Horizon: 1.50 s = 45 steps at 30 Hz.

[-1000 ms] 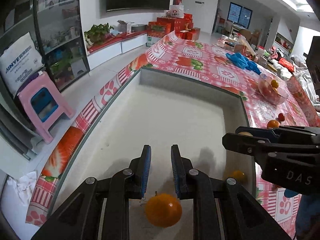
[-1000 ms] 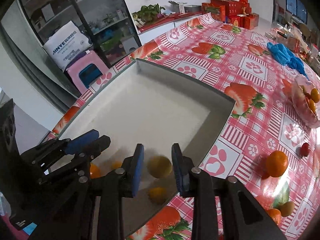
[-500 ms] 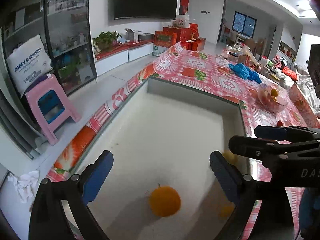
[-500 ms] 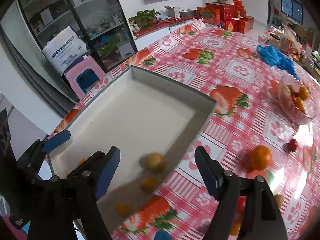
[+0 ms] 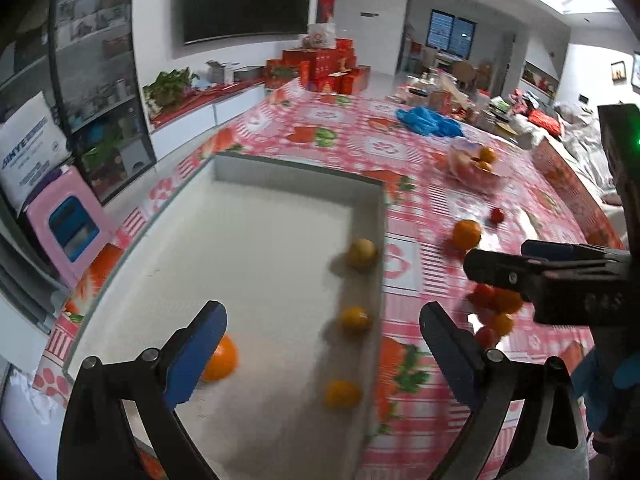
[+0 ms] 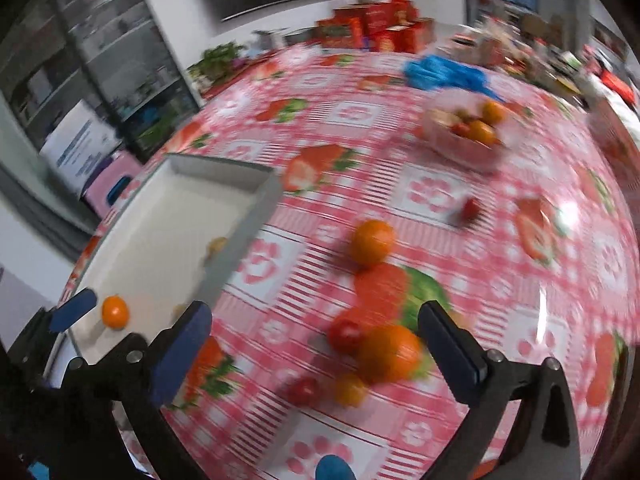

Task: Organize fruits
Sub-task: 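Withdraw both open grippers from the tray back over the fruits, then grasp the red cherry tomato with the left gripper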

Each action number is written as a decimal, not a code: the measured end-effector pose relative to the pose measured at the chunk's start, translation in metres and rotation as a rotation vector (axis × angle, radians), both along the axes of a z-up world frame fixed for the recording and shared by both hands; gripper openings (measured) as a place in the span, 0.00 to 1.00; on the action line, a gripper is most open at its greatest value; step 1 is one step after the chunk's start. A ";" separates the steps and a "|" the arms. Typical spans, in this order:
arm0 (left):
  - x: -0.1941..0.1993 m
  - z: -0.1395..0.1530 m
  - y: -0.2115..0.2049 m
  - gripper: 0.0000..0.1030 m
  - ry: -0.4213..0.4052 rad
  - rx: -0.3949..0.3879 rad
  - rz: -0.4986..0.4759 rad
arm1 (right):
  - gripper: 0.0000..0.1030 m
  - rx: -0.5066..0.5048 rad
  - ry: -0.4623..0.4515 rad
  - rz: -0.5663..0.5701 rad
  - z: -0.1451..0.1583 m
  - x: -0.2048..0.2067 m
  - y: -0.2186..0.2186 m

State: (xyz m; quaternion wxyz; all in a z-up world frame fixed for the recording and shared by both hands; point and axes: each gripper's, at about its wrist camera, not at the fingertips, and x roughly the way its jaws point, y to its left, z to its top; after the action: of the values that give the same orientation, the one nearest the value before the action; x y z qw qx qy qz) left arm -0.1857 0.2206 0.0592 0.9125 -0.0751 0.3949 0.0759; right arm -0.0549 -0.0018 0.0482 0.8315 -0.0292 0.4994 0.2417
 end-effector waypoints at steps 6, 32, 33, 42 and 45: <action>-0.005 0.000 -0.034 0.95 0.016 0.006 -0.042 | 1.00 -0.006 0.034 -0.100 -0.013 -0.002 -0.049; 0.017 -0.042 -0.119 0.95 0.179 0.067 -0.147 | 1.00 -0.230 -0.053 -0.166 -0.049 -0.035 -0.125; 0.019 -0.043 -0.119 0.95 0.180 0.064 -0.149 | 1.00 -0.219 -0.062 -0.164 -0.049 -0.037 -0.126; 0.033 -0.054 -0.123 0.95 0.199 0.072 -0.179 | 1.00 -0.206 -0.093 -0.164 -0.050 -0.040 -0.128; 0.037 -0.054 -0.124 0.95 0.190 0.073 -0.190 | 1.00 -0.205 -0.094 -0.164 -0.050 -0.040 -0.128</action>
State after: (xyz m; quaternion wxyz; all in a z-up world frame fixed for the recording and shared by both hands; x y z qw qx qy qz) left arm -0.1491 0.0967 0.0053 0.8762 0.0034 0.4818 0.0104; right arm -0.0947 -0.1303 -0.0017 0.8636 -0.0846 0.4826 0.1191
